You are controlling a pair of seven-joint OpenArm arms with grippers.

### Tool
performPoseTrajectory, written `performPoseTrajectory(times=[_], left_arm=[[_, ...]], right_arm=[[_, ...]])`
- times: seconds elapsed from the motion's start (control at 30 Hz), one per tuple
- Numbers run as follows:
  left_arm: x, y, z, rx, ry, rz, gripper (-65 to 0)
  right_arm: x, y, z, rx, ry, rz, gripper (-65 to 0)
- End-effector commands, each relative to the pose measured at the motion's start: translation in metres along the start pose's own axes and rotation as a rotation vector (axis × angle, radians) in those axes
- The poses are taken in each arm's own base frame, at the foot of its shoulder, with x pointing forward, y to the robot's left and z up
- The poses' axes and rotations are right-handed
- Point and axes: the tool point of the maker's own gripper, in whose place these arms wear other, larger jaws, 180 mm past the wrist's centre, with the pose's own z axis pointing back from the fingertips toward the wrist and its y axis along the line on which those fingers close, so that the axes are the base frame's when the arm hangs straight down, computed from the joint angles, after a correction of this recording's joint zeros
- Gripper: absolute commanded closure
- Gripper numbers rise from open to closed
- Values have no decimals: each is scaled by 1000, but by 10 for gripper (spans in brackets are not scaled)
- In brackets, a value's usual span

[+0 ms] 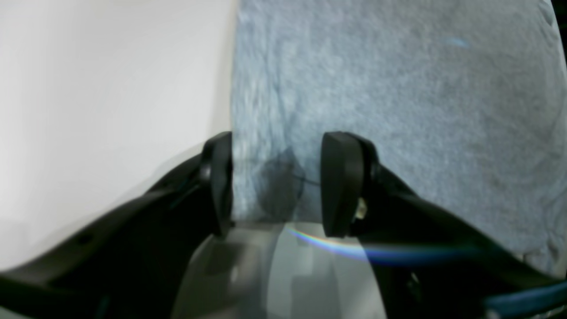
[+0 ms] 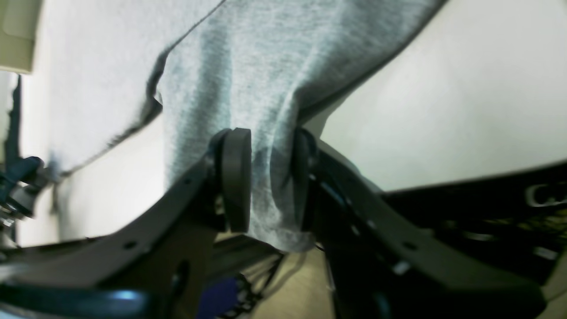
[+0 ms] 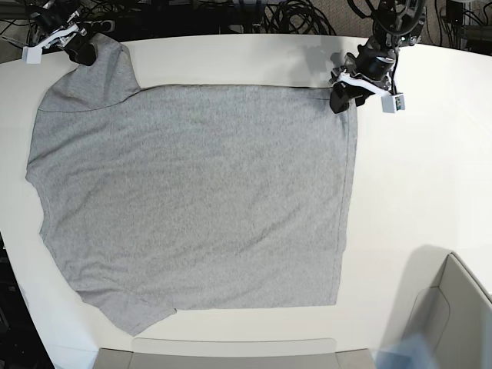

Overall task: Fold the T-shirt properly
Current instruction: 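Lower both grippers and pinch the shirt's shoulder edges, then lift the shoulder edges with both grippers and pull them toward the hem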

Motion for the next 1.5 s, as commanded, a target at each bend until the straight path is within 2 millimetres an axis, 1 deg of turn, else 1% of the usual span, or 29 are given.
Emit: performPoseTrajectory(times=[0.0,0.03,0.1,0.2,0.27,0.37,0.43,0.53,0.63,0.73,0.8,0.87,1.0,1.07,1.13,1.2,1.23,1.33,1.4,1.47], left_arm=[[-21,5,2,21,84,9,-278],[-23,4,1,18,88,7,-270],[-24,2,0,15,89,7,-251],[-13,0,-3,9,66,4,-211],[-13,2,-3,13,64,3,-162],[-1,11,-1,35,30,10,-58],[3,18,4,56,13,22,0],[17,25,14,74,-29,25,0],[24,28,28,85,-56,23,0],[30,33,41,104,-77,20,0],[33,34,47,109,-84,17,0],[35,31,53,106,-92,11,0],[50,19,65,82,-134,-3,0],[55,15,65,72,-145,-8,0],[55,19,65,95,-148,4,0],[56,28,64,153,-151,34,0],[62,28,61,163,-164,43,0],[70,18,51,152,-181,54,0],[75,16,48,149,-188,55,0],[75,13,44,147,-163,65,0]], right_arm=[[0,-4,2,-37,34,37,-165],[4,-1,-2,-40,35,69,-162],[6,0,-7,-54,47,113,-133],[7,0,-10,-66,54,137,-51],[8,-1,-10,-68,53,143,0],[12,-4,-7,-79,47,149,0],[22,-6,-1,-97,19,164,0],[41,-7,11,-125,-26,198,0],[54,-14,25,-180,-48,246,0],[70,-14,36,-213,-79,292,0],[75,-10,41,-219,-89,314,0],[78,-2,43,-213,-93,342,0],[89,23,45,-188,-130,408,0],[96,36,44,-173,-150,442,0],[101,43,44,-171,-156,470,0],[108,45,41,-186,-166,507,0],[112,44,39,-201,-169,525,0],[127,42,34,-247,-182,580,0],[135,43,32,-258,-195,599,0],[138,44,29,-263,-195,601,0]])
